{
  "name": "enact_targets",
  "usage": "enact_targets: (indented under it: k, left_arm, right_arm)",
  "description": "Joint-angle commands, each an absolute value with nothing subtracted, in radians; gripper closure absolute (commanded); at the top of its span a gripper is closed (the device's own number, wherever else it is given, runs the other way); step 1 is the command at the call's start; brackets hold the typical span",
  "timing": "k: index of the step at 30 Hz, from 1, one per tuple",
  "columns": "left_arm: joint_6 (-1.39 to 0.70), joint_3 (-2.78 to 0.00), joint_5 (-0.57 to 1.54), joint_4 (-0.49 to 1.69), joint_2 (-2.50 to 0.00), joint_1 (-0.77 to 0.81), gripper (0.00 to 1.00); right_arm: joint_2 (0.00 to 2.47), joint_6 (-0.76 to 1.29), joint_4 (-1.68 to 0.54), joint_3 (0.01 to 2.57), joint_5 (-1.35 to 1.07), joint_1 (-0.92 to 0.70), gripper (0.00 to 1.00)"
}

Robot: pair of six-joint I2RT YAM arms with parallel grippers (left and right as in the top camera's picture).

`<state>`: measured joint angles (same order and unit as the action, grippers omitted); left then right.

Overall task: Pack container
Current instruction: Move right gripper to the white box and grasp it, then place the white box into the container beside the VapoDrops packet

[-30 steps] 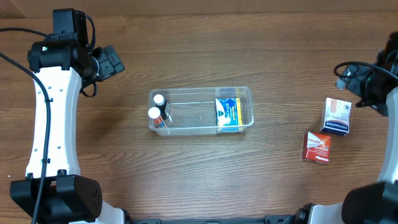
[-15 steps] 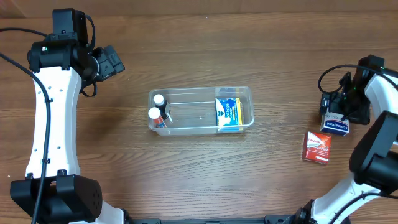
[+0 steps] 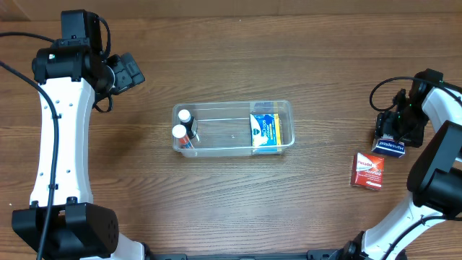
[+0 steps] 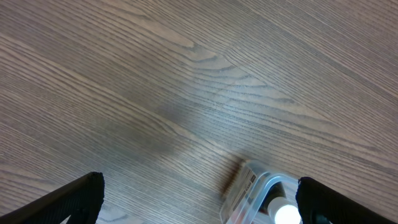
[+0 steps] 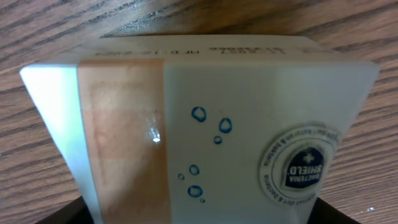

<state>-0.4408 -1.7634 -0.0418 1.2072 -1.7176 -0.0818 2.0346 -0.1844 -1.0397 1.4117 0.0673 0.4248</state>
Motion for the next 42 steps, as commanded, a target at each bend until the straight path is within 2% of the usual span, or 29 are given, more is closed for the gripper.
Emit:
enact_targets:
  k: [1, 6, 9, 12, 15, 20, 26, 33, 42]
  left_arm:
    - [-0.422, -1.787, -0.059, 1.204, -1.707, -0.078, 0.0]
    - [-0.422, -1.787, -0.059, 1.203, -1.707, -0.078, 0.0]
    - [-0.422, -1.787, -0.06, 1.203, -1.707, -0.078, 0.0]
    - [-0.422, -1.787, -0.059, 1.2, -1.707, -0.078, 0.0]
    - [-0.422, -1.787, -0.06, 1.198, -1.707, -0.078, 0.0]
    - [-0.422, -1.787, -0.06, 1.197, -1.707, -0.078, 0.0]
    - [-0.422, -1.787, -0.059, 1.198, -1.707, -0.078, 0.0]
    - [-0.422, -1.787, -0.06, 1.198, -1.707, -0.078, 0.0]
    - [-0.422, -1.787, -0.06, 1.199, -1.707, -0.078, 0.0]
  right_arm:
    - [2.043, -0.184, -1.036, 1.408, 0.073, 0.427, 0.31]
    - [1.995, -0.096, -1.14, 1.545, 0.041, 0.367, 0.3]
    - [1.847, -0.038, -1.189, 1.609, 0.025, 0.273, 0.28]
    - [1.68, 0.008, -1.214, 1.612, -0.076, 0.145, 0.28]
    - [1.56, 0.137, -1.202, 1.612, -0.084, -0.039, 0.29]
    - [1.576, 0.271, -1.109, 1.604, -0.083, -0.337, 0.29]
    - [1.682, 0.406, -0.991, 1.603, -0.07, -0.532, 0.29]
    - [1.889, 0.453, -0.971, 1.603, -0.069, -0.616, 0.28]
    - [2.011, 0.476, -0.963, 1.603, -0.078, -0.622, 0.28]
